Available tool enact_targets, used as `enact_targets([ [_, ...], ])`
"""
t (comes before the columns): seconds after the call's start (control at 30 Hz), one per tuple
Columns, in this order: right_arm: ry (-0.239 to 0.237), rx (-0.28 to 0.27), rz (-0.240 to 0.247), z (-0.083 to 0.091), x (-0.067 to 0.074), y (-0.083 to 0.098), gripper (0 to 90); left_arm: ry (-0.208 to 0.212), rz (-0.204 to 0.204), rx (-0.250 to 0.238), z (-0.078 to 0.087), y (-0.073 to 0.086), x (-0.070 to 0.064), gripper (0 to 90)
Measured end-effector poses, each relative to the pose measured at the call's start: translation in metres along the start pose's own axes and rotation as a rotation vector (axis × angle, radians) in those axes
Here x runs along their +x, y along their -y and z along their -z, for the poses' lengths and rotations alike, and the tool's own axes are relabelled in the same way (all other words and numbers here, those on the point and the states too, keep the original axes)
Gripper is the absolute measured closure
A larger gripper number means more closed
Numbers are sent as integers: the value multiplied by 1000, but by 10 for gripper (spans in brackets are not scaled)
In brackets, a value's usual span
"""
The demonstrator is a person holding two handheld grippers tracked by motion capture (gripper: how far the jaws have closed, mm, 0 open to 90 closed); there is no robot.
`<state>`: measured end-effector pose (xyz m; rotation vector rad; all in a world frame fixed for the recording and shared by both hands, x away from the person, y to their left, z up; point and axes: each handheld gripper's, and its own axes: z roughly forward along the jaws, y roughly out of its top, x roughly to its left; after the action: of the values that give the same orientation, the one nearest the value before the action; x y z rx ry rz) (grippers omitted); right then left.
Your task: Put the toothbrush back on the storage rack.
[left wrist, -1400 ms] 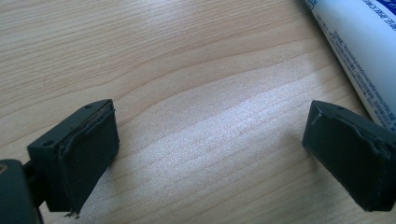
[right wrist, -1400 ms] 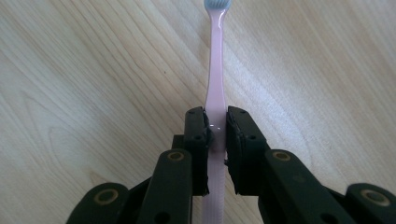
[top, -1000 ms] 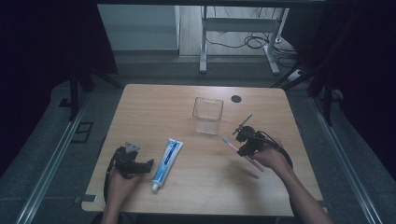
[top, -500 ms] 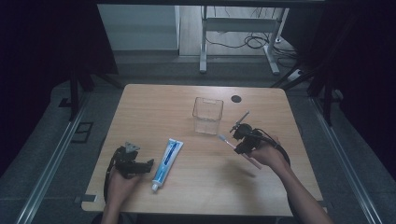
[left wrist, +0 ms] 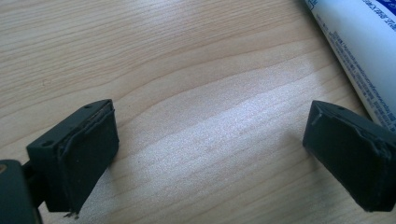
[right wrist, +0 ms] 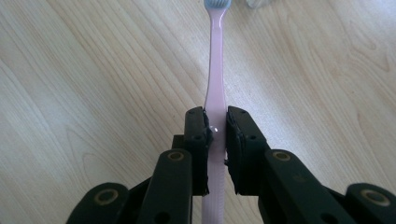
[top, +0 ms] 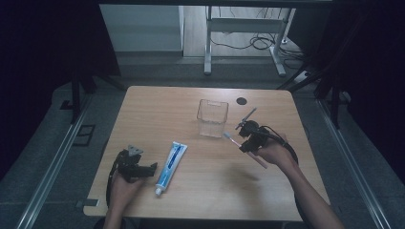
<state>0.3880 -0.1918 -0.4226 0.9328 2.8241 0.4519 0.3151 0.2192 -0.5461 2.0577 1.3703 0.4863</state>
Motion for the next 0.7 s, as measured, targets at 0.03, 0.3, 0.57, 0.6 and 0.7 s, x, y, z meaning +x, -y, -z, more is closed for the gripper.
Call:
enact_targets([
  [0.03, -9, -7, -2, 3, -1, -2, 782, 0, 0, 0, 0, 0, 0, 36],
  [0.3, -26, -21, -8, 11, -3, -5, 782, 0, -4, 0, 0, 0, 0, 36],
  [0.57, -38, -26, -11, 16, -6, -10, 782, 0, -4, 0, 0, 0, 0, 36],
  [0.6, -41, -32, -14, 18, -7, -12, 782, 0, -4, 0, 0, 0, 0, 36],
  [0.7, -43, -35, -15, 19, -7, -13, 782, 0, -4, 0, 0, 0, 0, 36],
])
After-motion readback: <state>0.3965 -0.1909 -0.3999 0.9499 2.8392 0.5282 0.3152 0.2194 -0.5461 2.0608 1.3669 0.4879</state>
